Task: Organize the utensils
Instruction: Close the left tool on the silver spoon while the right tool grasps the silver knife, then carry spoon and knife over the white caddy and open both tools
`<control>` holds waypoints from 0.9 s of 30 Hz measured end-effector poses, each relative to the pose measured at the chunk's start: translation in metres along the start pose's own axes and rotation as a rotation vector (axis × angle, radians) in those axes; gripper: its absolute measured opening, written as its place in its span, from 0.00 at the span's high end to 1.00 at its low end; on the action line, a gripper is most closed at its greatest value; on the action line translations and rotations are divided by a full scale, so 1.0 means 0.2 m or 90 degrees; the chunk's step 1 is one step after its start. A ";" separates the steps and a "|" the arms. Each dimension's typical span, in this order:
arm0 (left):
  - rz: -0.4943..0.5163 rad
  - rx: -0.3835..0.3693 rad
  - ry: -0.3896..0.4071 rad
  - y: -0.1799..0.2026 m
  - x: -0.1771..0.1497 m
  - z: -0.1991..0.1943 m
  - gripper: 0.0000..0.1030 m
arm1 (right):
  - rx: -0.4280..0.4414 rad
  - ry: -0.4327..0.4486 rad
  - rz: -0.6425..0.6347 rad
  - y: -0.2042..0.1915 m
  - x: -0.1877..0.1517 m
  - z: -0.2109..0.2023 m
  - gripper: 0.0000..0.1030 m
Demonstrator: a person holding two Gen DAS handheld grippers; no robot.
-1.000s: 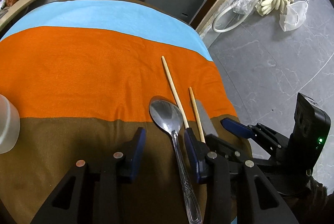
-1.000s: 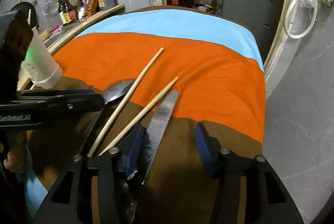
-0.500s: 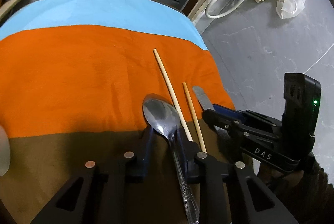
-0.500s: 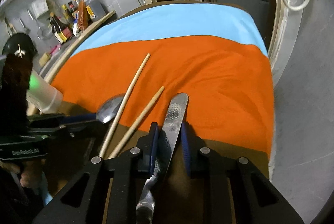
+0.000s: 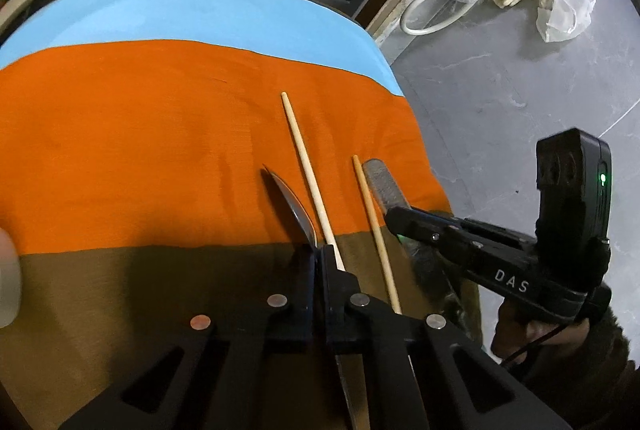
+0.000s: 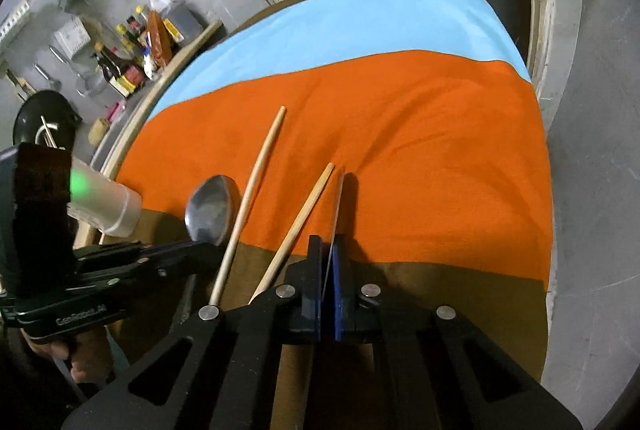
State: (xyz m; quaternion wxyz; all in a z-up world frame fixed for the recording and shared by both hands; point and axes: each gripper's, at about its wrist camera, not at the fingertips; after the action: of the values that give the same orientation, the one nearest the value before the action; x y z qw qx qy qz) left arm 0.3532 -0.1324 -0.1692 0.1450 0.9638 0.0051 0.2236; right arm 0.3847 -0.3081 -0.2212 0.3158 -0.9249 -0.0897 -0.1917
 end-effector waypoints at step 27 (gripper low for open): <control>0.051 -0.027 0.282 -0.11 -0.04 -0.82 0.97 | -0.066 0.339 -0.119 -0.76 -0.04 -0.61 0.99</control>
State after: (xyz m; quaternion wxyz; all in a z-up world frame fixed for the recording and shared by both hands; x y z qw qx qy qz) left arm 0.2764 -0.0673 -0.0389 0.1517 0.8873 -0.0059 0.4356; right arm 0.2979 -0.2644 -0.0521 0.2611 -0.8447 -0.0784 -0.4606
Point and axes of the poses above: each gripper's, at about its wrist camera, not at the fingertips, and z roughly the way its jaws point, y to its right, x to its top, and after that the axes turned 11 degrees about x, right-handed
